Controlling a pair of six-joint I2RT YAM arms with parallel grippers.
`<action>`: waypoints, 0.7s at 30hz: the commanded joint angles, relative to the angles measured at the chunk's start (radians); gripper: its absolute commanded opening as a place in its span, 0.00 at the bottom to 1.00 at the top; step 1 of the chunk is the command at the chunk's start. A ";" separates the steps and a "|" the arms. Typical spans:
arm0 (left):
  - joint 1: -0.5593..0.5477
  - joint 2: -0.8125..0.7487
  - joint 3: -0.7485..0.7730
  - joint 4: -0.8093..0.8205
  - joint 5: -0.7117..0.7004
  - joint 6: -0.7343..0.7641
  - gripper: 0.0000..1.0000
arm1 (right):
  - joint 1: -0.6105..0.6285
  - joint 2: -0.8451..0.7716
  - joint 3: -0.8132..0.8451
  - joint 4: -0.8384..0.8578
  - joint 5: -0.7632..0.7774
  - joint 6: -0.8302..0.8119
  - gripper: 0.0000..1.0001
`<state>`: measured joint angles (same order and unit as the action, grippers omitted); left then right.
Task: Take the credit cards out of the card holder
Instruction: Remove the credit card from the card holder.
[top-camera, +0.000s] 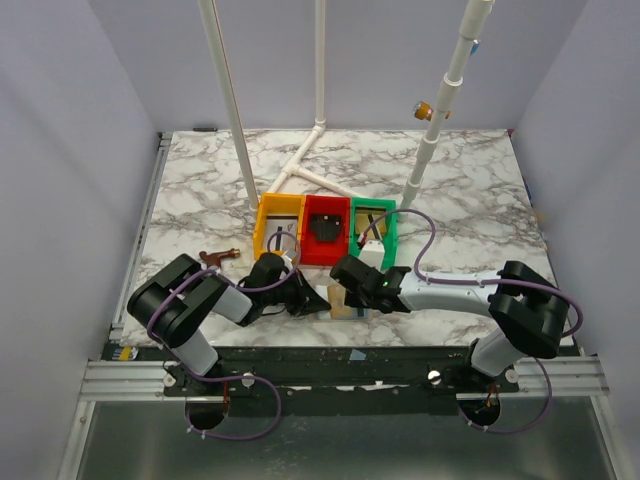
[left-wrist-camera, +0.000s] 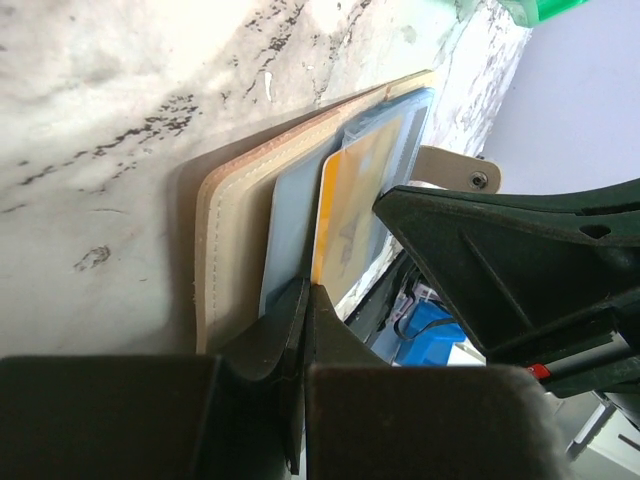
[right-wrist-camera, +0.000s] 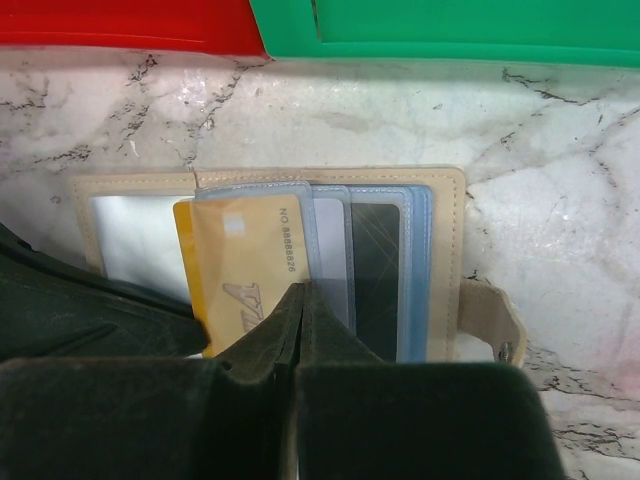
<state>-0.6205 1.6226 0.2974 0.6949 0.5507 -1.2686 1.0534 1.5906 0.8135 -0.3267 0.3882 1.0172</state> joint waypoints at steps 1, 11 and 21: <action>0.021 0.006 -0.026 -0.001 -0.012 0.009 0.00 | 0.016 0.103 -0.097 -0.135 -0.102 0.017 0.01; 0.024 -0.025 -0.018 -0.069 -0.029 0.042 0.00 | 0.017 0.096 -0.091 -0.155 -0.083 0.021 0.01; 0.028 -0.044 -0.027 -0.091 -0.047 0.050 0.00 | 0.010 0.088 -0.094 -0.167 -0.075 0.026 0.01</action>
<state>-0.6022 1.5951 0.2893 0.6590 0.5491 -1.2476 1.0538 1.5883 0.8101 -0.3229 0.3889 1.0309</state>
